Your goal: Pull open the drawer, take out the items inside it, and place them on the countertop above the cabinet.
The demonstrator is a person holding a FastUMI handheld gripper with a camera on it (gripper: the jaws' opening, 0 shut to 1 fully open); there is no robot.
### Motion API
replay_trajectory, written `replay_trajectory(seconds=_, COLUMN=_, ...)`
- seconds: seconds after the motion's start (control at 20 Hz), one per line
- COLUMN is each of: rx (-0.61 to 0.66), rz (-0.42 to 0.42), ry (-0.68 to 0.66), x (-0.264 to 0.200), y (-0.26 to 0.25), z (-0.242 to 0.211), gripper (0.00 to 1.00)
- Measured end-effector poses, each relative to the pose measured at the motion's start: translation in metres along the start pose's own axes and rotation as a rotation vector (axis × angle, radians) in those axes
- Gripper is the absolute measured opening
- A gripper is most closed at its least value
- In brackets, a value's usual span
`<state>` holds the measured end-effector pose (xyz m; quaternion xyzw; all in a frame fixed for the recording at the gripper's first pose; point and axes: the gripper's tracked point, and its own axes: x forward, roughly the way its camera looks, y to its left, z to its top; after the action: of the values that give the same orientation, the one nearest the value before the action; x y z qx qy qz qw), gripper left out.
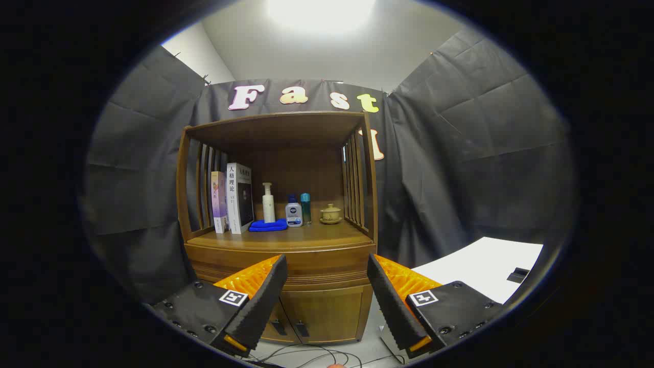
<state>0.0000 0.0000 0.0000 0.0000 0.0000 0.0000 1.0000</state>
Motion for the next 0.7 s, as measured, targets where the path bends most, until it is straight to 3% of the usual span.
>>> replay_trajectory(seconds=0.7, rx=0.009, rz=0.008, ry=0.012, x=0.0002, y=0.0021, z=-0.0038, gripper=0.98)
